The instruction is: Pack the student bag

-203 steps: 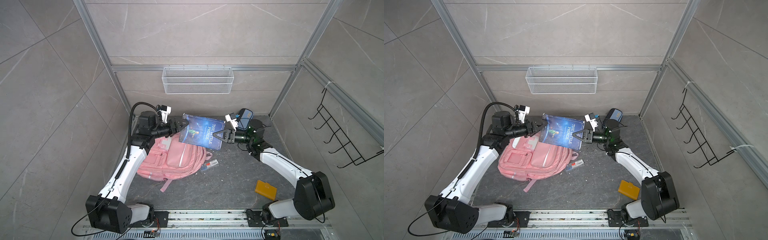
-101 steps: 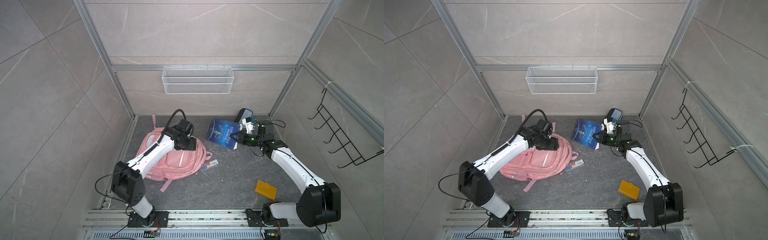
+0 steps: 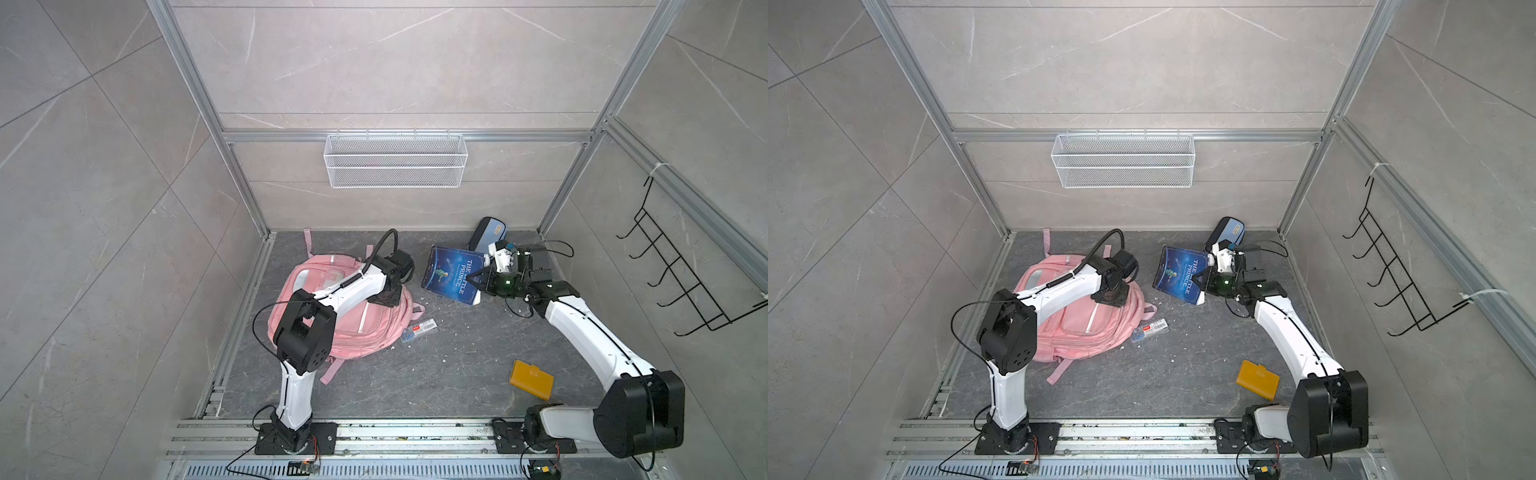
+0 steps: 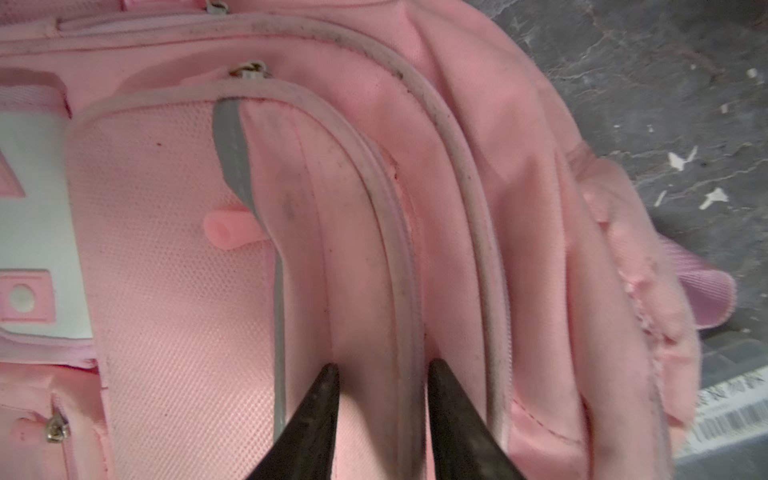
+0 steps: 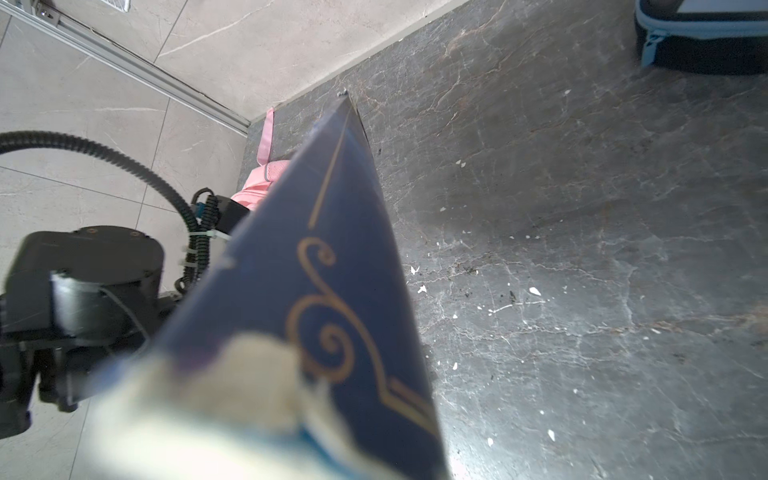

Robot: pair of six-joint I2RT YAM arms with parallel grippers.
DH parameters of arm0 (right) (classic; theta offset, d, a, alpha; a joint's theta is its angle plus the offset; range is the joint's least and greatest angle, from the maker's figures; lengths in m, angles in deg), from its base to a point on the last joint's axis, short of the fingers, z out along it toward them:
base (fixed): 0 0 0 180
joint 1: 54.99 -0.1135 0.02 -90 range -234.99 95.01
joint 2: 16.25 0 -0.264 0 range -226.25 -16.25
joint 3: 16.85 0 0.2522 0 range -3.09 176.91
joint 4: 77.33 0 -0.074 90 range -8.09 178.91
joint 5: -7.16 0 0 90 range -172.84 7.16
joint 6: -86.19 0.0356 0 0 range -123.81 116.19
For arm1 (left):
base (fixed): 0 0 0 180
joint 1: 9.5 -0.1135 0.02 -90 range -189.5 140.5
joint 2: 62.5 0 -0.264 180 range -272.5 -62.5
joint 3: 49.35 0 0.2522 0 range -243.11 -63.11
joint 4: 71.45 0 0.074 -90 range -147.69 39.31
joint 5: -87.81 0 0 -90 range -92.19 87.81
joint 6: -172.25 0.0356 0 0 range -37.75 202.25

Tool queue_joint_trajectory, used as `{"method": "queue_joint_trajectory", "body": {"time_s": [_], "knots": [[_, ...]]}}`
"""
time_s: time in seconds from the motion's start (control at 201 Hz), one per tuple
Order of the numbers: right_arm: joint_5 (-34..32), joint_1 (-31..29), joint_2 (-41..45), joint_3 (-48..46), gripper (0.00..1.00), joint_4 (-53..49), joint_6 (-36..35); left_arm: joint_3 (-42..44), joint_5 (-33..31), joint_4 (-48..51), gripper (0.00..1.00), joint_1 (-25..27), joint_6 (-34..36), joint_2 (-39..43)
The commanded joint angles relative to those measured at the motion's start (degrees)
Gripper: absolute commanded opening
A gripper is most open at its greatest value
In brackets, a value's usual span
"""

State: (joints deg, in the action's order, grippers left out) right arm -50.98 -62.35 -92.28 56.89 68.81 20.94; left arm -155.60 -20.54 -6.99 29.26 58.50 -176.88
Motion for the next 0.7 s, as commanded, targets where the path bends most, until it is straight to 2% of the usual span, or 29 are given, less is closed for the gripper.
{"method": "queue_joint_trajectory", "body": {"time_s": [0.0, 0.04, 0.134, 0.284, 0.403, 0.548, 0.692], "knots": [[0.6, 0.3, 2.3, 1.8, 0.00, 0.7, -1.7, -2.0, -3.2, 1.5, 0.29, 0.4, 0.8, -1.5], [0.8, 0.4, 2.3, 1.9, 0.00, 0.7, -1.8, -2.2, -3.0, 1.5, 0.23, 0.5, 0.7, -1.5], [1.1, 0.4, 2.4, 1.9, 0.00, 0.4, -1.9, -2.5, -3.0, 1.6, 0.00, 0.6, 0.7, -0.6], [2.3, 0.4, 2.7, 1.4, 0.00, 0.3, -1.8, -2.5, -1.4, 2.2, 0.00, -0.1, -0.8, 3.9], [3.1, 0.4, 3.1, 1.3, 0.00, -1.2, -2.0, -0.5, 3.9, 0.2, 0.00, -2.1, -1.2, 10.9], [6.4, 0.4, 3.4, 1.0, 0.00, -2.1, -1.3, 3.9, 14.6, -5.2, 0.00, -6.7, 0.0, 20.6], [9.1, 0.3, 4.0, -0.6, 0.00, 0.1, 1.6, 8.6, 29.1, -11.6, 0.00, -13.3, 0.8, 29.4]]}}
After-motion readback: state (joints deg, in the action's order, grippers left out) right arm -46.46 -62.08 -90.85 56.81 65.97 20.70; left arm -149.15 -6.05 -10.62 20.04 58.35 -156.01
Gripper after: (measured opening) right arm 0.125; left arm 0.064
